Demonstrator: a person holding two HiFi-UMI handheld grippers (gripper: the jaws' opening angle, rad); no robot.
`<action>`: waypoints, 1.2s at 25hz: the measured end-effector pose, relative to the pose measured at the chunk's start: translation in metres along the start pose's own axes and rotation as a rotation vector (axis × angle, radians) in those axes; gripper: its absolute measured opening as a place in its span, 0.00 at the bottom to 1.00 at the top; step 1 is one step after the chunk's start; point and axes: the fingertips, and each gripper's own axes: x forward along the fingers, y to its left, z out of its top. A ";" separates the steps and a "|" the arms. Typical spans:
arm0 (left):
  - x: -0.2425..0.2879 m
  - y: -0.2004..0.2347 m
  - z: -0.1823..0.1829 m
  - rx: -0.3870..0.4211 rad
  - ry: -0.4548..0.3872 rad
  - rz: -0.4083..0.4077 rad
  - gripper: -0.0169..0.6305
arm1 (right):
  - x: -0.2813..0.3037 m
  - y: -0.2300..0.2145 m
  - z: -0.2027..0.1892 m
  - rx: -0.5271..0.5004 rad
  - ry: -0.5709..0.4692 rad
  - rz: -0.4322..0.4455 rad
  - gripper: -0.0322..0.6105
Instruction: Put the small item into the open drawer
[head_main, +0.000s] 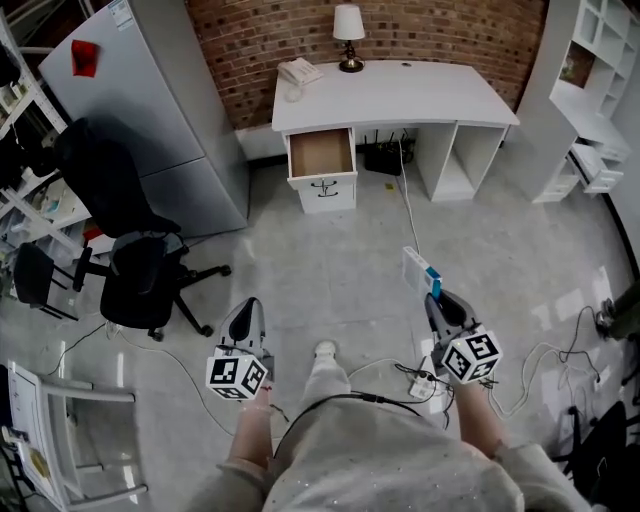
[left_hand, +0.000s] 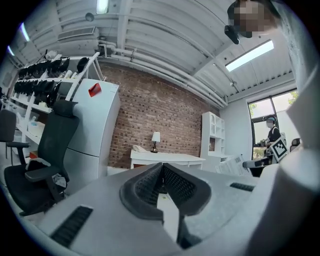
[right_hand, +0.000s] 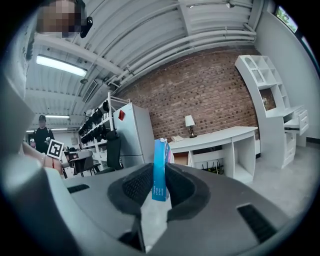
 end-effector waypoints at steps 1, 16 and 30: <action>0.014 0.006 0.002 -0.003 0.002 -0.009 0.04 | 0.013 -0.001 0.004 0.002 0.004 0.000 0.17; 0.166 0.132 0.030 0.012 0.057 -0.099 0.04 | 0.199 -0.015 0.029 0.074 0.018 -0.093 0.17; 0.237 0.196 0.011 -0.065 0.083 -0.102 0.04 | 0.286 -0.021 0.032 0.081 0.060 -0.126 0.17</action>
